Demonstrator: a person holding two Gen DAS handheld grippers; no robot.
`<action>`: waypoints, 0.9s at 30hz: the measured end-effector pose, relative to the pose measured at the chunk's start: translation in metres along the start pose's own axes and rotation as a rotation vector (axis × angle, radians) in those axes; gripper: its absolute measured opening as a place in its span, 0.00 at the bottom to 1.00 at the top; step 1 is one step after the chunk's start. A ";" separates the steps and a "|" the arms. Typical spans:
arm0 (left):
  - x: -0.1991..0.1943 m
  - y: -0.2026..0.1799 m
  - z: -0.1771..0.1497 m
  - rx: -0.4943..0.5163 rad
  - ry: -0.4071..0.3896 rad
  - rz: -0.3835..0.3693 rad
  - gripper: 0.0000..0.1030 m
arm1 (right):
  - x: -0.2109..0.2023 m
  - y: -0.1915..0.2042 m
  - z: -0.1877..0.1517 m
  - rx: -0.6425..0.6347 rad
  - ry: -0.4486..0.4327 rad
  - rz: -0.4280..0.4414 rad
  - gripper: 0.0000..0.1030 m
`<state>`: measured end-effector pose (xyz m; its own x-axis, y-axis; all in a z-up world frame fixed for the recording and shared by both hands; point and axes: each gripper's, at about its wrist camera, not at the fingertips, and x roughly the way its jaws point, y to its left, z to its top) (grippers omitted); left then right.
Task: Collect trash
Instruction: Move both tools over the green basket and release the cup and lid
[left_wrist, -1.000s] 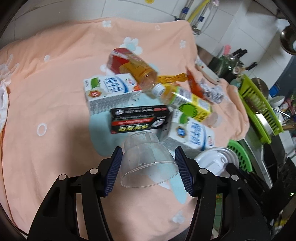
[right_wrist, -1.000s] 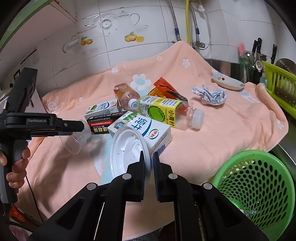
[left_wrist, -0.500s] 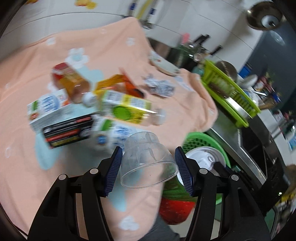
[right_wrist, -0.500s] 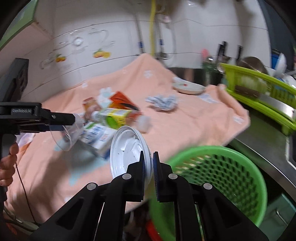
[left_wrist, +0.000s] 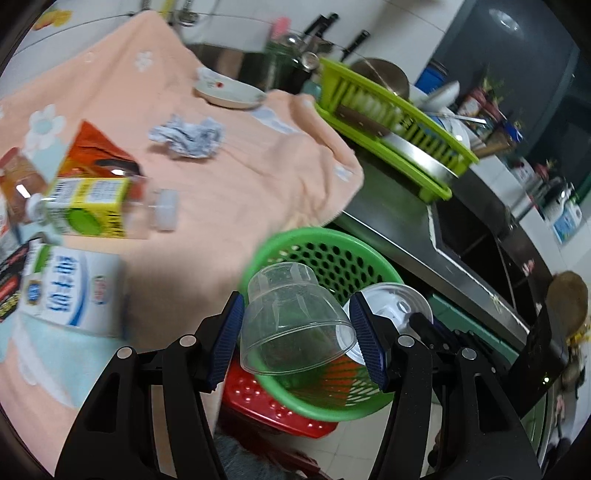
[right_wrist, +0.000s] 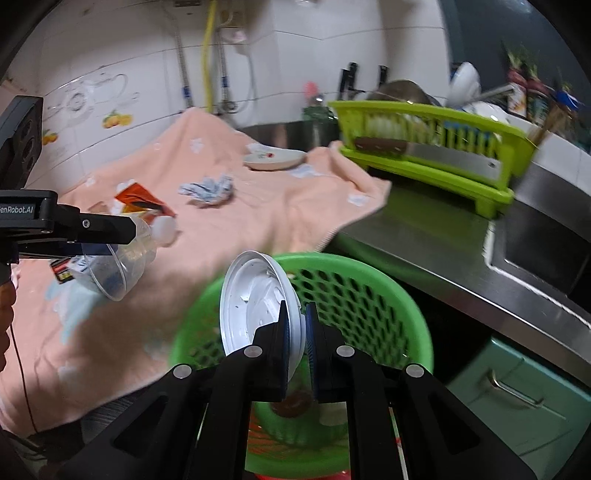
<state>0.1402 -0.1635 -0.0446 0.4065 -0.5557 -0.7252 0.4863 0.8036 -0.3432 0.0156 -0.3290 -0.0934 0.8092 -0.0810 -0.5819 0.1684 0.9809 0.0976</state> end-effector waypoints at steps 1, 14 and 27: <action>0.007 -0.005 -0.001 0.009 0.011 0.002 0.56 | 0.001 -0.004 -0.002 0.005 0.005 -0.010 0.09; 0.044 -0.020 -0.006 0.023 0.078 -0.007 0.59 | 0.006 -0.026 -0.013 0.044 0.023 -0.042 0.25; 0.029 -0.015 -0.007 0.033 0.054 0.015 0.64 | 0.004 -0.019 -0.005 0.035 0.010 -0.020 0.41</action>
<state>0.1393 -0.1898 -0.0648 0.3721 -0.5308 -0.7615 0.5062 0.8037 -0.3129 0.0131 -0.3467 -0.1011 0.8000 -0.0983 -0.5919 0.2038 0.9724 0.1139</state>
